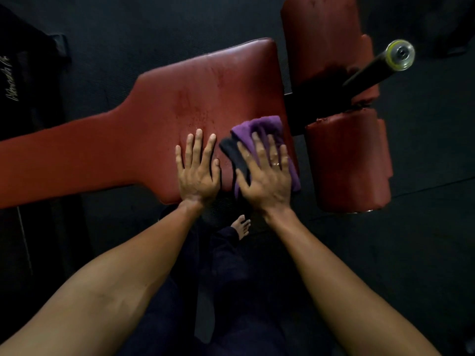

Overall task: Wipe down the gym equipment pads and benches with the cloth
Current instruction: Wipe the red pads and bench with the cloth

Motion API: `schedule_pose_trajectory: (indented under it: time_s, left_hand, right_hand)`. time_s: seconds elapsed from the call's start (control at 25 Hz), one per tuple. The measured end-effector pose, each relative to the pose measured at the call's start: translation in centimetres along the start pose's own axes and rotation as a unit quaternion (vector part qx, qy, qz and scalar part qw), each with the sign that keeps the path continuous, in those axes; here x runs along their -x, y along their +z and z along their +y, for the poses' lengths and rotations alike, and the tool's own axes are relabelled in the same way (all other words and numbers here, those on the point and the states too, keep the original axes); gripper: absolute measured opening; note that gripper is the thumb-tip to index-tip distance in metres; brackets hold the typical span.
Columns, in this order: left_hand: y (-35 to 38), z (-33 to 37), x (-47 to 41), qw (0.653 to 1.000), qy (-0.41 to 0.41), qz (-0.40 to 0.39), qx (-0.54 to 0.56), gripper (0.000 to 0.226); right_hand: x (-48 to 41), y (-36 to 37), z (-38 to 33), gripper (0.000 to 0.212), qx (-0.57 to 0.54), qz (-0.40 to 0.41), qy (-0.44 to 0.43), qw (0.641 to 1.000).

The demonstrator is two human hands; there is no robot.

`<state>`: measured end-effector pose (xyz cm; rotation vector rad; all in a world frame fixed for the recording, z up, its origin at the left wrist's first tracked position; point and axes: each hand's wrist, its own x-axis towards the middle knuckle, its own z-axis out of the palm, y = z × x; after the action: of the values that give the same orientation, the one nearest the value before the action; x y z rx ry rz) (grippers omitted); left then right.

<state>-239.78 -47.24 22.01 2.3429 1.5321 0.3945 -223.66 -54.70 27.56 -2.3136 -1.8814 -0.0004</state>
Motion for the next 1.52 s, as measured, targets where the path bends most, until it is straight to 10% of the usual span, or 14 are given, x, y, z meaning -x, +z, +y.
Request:
schedule_pose_trajectory:
  time_s: [0.2,0.52,0.84,1.2,1.44,1.52]
  left_hand:
    - [-0.1,-0.1,0.0,1.0,0.007,-0.011,0.002,0.057]
    - [-1.3,-1.9,-0.7,0.995,-0.022,0.012,0.097,0.048]
    - [-2.3,-5.7,-8.3,0.994,-0.102,-0.017,0.043,0.053]
    - [-2.7,-8.3,-8.9,0.992,-0.095,-0.041,0.069,0.054]
    - [-2.9,-9.5,-12.9,0.989,-0.121,-0.054,0.06,0.054]
    - [-2.8,-9.6,-13.8,0.991,-0.114,-0.055,0.048,0.055]
  right_hand:
    - [-8.1,0.6,-3.0,0.067,0.011,-0.027,0.153,0.988]
    - [-2.0,-0.1,0.1,0.067,-0.001,-0.068,-0.15,0.986]
    - [-13.8,1.9,-4.9,0.074,0.016,-0.112,0.063,0.992]
    - [-8.8,1.5,-2.2,0.072,0.007,-0.069,-0.17,0.983]
    - [-21.0,3.1,-7.9,0.081,0.011,-0.135,0.093,0.987]
    - [-21.0,3.7,-10.3,0.079,-0.003,-0.157,0.059,0.986]
